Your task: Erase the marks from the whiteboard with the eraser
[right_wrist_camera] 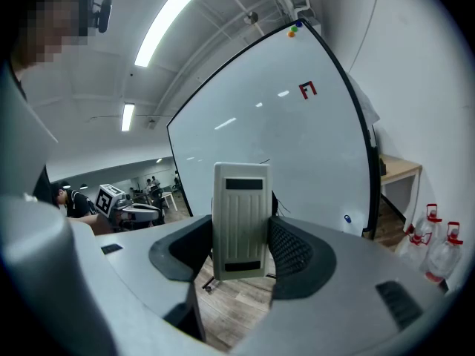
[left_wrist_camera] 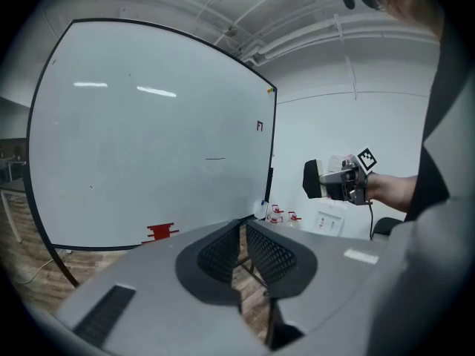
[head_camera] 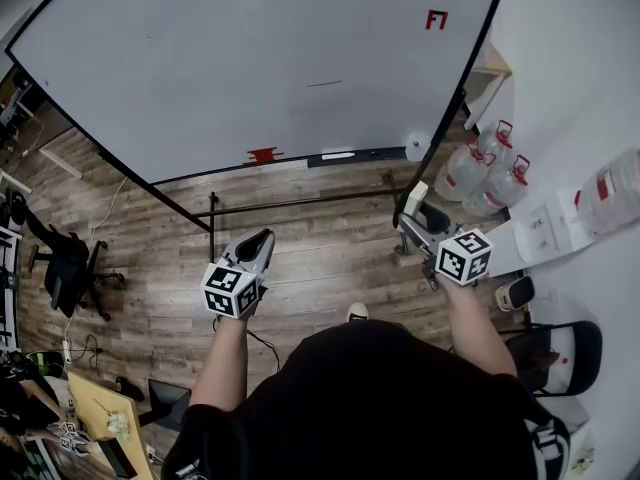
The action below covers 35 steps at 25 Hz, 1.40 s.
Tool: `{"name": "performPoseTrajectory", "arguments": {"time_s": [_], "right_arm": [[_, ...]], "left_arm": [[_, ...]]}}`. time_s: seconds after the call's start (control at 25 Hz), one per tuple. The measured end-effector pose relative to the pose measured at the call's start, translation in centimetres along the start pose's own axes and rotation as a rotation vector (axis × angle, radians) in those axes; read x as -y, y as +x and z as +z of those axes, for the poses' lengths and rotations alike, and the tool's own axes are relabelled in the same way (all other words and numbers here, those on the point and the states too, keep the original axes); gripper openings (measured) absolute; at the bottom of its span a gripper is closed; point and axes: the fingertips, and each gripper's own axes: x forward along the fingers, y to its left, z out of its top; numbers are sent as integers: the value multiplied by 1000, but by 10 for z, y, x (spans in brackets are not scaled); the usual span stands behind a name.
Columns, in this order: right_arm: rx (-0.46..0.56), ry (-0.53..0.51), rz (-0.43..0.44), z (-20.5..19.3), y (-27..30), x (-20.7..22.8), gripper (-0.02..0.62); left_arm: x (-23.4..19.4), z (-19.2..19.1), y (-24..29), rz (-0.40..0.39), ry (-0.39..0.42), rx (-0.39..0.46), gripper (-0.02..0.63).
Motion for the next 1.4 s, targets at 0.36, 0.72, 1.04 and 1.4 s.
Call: {"name": "performPoseTrajectory", "arguments": {"time_s": [0.36,0.72,1.04,1.4], "right_arm": [[-3,4,26,14,18,24,230],[0,-7,51,31,27,53,230],[10,-22,66,45,32,76,229],[16,-53,86,55,36,85,229]], "left_arm": [[-6,11,24,30,8,-13,38],[-1,30,47,58,16,0,38],[6,40,65,81,18,-2,38],[17,56,77,92,48,-5,38]]}}
